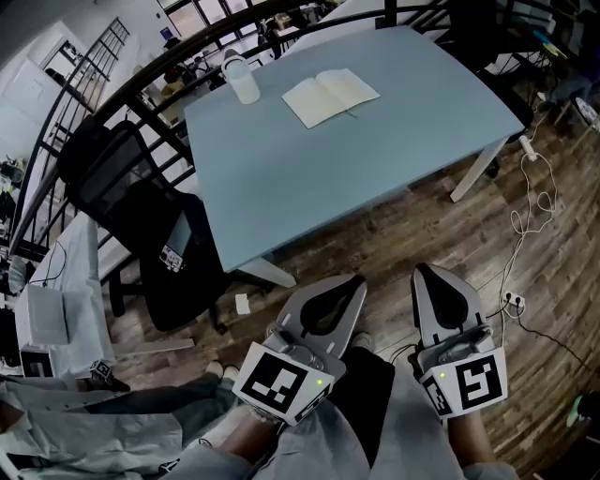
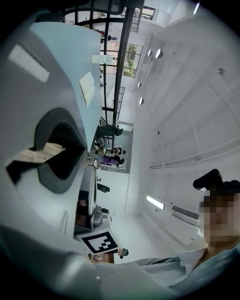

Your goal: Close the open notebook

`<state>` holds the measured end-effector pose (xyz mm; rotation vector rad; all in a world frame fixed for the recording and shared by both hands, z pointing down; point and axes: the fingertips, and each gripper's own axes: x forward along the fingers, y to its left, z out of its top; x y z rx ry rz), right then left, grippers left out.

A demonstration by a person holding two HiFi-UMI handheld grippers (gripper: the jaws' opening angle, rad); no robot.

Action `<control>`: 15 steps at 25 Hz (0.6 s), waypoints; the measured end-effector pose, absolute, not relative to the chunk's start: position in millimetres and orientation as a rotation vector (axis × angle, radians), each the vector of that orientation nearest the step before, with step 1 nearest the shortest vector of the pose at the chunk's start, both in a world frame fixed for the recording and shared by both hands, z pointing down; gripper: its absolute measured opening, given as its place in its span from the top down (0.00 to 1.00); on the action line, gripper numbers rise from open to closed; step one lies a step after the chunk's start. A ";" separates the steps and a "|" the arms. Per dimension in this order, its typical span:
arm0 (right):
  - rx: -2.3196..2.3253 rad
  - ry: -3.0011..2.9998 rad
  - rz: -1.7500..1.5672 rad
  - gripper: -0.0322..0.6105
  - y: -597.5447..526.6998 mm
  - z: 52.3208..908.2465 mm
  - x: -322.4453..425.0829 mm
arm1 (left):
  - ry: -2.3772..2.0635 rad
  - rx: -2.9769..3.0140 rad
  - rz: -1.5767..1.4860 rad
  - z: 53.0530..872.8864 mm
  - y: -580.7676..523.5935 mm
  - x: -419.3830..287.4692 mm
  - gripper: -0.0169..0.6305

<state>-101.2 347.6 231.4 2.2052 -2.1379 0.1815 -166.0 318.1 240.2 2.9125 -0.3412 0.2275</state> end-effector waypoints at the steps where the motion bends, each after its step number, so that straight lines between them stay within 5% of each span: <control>1: 2.203 -2.142 0.181 0.95 347.1 231.4 -98.2 | -0.347 2.915 0.228 240.2 317.5 -163.1 0.97; 15: 2.220 -2.133 0.163 0.95 354.8 229.2 -78.0 | -0.350 2.939 0.201 233.5 319.9 -142.7 0.97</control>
